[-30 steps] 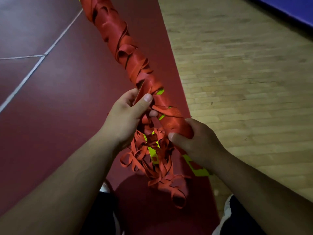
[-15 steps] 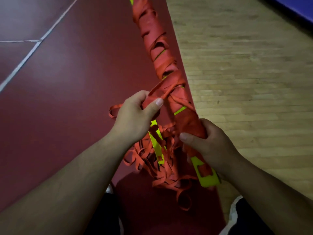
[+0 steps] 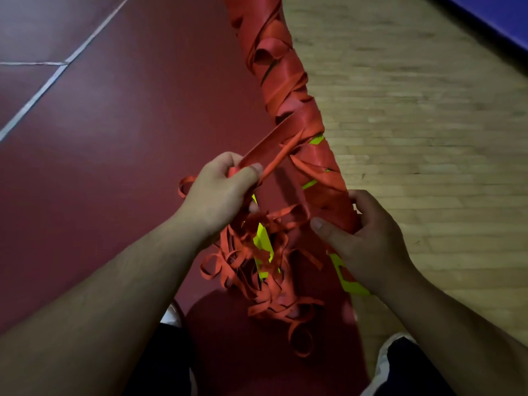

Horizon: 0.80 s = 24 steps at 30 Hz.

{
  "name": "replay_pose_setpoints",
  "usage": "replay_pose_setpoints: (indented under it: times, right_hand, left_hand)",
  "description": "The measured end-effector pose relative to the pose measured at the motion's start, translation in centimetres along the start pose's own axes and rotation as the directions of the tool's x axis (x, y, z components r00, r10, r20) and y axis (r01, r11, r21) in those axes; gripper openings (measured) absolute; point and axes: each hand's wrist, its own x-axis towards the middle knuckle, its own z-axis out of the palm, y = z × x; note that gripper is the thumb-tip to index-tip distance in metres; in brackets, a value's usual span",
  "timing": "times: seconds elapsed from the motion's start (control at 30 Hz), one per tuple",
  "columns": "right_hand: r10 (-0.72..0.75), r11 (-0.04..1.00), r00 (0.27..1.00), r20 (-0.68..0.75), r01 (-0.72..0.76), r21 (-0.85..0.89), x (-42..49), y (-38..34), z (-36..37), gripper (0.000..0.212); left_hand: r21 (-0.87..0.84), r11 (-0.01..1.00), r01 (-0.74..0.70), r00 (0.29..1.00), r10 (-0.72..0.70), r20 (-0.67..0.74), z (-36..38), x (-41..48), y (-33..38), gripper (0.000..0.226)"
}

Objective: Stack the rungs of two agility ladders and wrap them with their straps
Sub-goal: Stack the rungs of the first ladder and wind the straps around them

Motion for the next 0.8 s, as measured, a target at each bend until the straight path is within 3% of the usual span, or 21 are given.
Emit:
replay_pose_setpoints:
  times: [0.13,0.2,0.27,0.33,0.37,0.53,0.67,0.8]
  right_hand:
    - [0.010,1.000,1.000,-0.025,-0.009,0.027,0.1,0.5,-0.7,0.043]
    - [0.013,1.000,1.000,-0.017,-0.012,0.026,0.0,0.7,-0.9,0.046]
    - [0.014,1.000,1.000,-0.019,-0.014,0.014,0.1,0.9,-1.4,0.048]
    - [0.025,1.000,0.999,-0.046,-0.025,0.002,0.4,1.0,-1.9,0.049]
    - [0.031,1.000,0.997,-0.067,-0.031,-0.001,0.5,1.1,-2.2,0.047]
    - [0.035,0.999,0.990,-0.139,-0.035,-0.001,0.9,1.4,-3.0,0.030]
    - [0.027,1.000,0.990,-0.136,-0.028,-0.001,0.8,1.3,-3.5,0.027]
    - [0.052,0.998,0.986,-0.156,-0.047,0.030,1.2,1.4,-3.9,0.035]
  left_hand:
    - [0.198,0.980,0.031,0.998,-0.018,-0.068,0.4,0.5,-0.2,0.012]
    - [0.096,0.990,0.101,0.995,-0.102,0.009,0.8,0.4,-0.2,0.013]
    - [-0.109,0.980,0.166,0.980,-0.151,0.133,1.4,0.3,0.1,0.015]
    - [-0.274,0.940,0.204,0.964,-0.144,0.223,1.6,0.0,0.4,0.019]
    - [-0.270,0.945,0.187,0.961,-0.118,0.251,1.5,0.0,0.4,0.022]
    - [0.122,0.992,0.006,0.919,-0.054,0.391,1.7,-0.5,-0.3,0.033]
    - [0.346,0.928,-0.136,0.917,-0.014,0.400,1.4,-0.1,-1.2,0.012]
    - [0.314,0.933,-0.175,0.910,0.031,0.414,0.6,-0.2,-1.2,0.010]
